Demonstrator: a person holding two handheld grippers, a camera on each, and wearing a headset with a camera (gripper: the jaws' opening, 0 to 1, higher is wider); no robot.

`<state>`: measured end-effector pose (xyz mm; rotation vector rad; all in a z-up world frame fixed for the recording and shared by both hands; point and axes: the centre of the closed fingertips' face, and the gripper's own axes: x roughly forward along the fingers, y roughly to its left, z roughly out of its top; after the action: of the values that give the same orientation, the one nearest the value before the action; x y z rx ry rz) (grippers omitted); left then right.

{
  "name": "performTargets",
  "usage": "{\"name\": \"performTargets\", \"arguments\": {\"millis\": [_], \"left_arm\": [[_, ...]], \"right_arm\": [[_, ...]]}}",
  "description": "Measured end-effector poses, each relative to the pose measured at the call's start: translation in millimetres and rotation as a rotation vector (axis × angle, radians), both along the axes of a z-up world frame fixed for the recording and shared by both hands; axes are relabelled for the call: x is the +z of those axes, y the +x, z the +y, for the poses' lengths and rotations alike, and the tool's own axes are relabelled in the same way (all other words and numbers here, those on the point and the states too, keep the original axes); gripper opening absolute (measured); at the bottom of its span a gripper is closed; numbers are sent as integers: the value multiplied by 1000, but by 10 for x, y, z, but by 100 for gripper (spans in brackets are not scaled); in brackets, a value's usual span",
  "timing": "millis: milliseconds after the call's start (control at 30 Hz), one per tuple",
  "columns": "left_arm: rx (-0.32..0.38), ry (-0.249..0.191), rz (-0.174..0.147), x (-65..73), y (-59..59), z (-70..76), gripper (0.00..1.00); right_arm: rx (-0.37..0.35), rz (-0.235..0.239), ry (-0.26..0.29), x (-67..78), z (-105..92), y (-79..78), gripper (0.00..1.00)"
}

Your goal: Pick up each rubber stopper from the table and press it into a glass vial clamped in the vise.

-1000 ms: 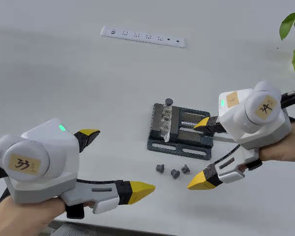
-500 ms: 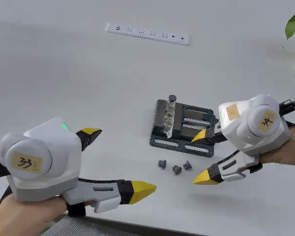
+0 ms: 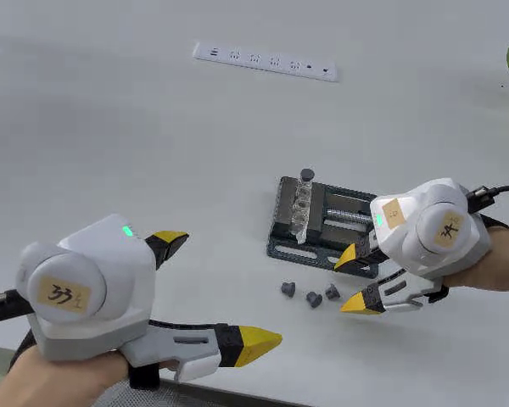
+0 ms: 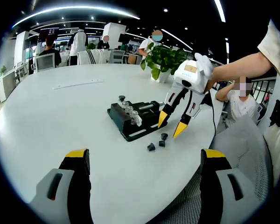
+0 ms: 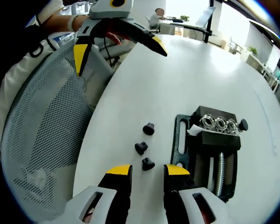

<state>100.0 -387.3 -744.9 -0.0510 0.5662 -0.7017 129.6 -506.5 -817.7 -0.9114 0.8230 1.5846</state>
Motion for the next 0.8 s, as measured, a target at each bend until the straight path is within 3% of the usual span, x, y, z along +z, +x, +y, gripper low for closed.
{"name": "performTargets", "arguments": {"millis": [800], "left_arm": [[3, 1, 24, -80, -9, 12, 98]], "right_arm": [[49, 16, -8, -120, 11, -7, 10]]}}
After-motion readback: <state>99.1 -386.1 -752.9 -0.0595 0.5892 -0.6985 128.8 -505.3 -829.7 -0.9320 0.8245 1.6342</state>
